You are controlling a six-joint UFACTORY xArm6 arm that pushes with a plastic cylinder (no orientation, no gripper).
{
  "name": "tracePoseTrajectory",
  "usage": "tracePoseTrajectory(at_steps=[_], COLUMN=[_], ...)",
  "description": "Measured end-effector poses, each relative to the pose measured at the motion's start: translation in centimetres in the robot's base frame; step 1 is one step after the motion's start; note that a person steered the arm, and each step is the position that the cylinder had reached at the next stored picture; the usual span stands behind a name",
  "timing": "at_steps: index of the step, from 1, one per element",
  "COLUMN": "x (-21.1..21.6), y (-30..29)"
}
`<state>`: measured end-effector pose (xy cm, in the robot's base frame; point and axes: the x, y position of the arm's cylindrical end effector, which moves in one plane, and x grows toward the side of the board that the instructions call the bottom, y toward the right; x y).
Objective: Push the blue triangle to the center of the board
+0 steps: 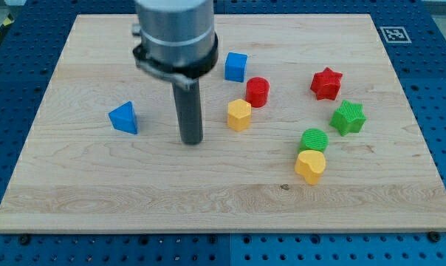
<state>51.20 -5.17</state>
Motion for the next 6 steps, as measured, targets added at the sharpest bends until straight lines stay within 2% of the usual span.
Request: tracePoseTrajectory(at_steps=[1,2,3,5,6], x=[2.0,1.2,-1.3,-5.7,-6.2], y=[-3.9,-10.5,-13.1,-10.8,-10.1])
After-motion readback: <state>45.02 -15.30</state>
